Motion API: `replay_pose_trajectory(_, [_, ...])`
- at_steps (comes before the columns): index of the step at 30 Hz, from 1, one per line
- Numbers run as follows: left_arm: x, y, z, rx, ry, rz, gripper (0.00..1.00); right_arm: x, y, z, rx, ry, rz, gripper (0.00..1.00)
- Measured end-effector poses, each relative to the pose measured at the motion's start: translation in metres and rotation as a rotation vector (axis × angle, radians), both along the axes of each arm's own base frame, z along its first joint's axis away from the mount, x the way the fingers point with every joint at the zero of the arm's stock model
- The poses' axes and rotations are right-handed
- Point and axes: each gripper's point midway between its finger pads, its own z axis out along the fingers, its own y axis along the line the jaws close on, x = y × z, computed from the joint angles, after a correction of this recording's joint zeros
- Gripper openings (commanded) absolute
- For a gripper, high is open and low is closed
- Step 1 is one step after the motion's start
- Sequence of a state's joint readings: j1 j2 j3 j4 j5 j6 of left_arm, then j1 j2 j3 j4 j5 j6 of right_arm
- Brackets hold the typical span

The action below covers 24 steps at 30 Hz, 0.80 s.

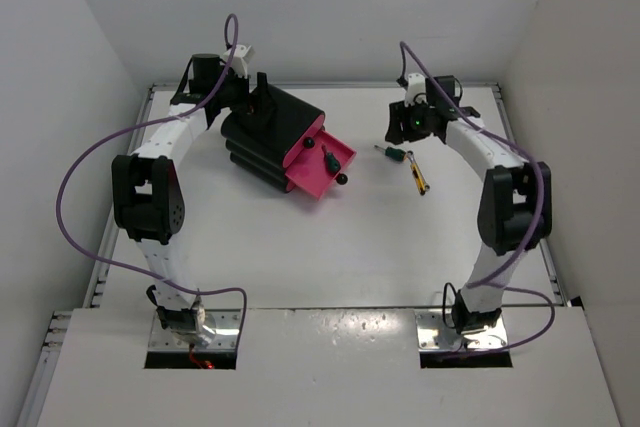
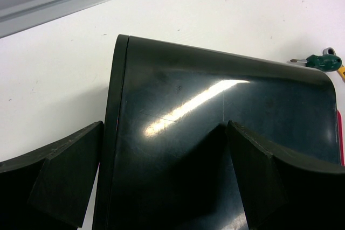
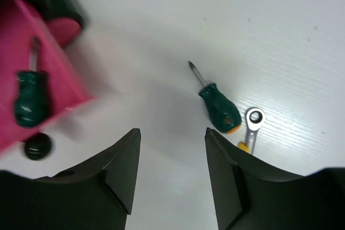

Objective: Sort the tools into containers

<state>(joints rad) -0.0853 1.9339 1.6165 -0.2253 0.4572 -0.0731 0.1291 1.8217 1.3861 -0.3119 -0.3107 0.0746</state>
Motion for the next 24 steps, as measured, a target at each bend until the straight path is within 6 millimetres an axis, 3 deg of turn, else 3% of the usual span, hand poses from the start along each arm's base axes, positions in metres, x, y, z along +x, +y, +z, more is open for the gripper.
replay_pose_trajectory(5, [0.0,0.0,0.0,0.0,0.0,0.0,0.99,0.001,-0.021,-0.064,-0.129,0.104,0.109,0.65])
replay_pose_trajectory(8, [0.0,0.0,0.0,0.0,0.0,0.0,0.99,0.0,-0.029,-0.085,-0.183,0.126,0.166,0.67])
replay_pose_trajectory(20, [0.001,0.0,0.0,-0.001,-0.003,-0.001,0.99,0.025,-0.038,-0.098,-0.279,0.061,0.254,0.67])
replay_pose_trajectory(24, [0.001,0.0,-0.001,-0.001,-0.002,-0.001,0.99,0.029,-0.038,-0.113,-0.289,0.076,0.271,0.61])
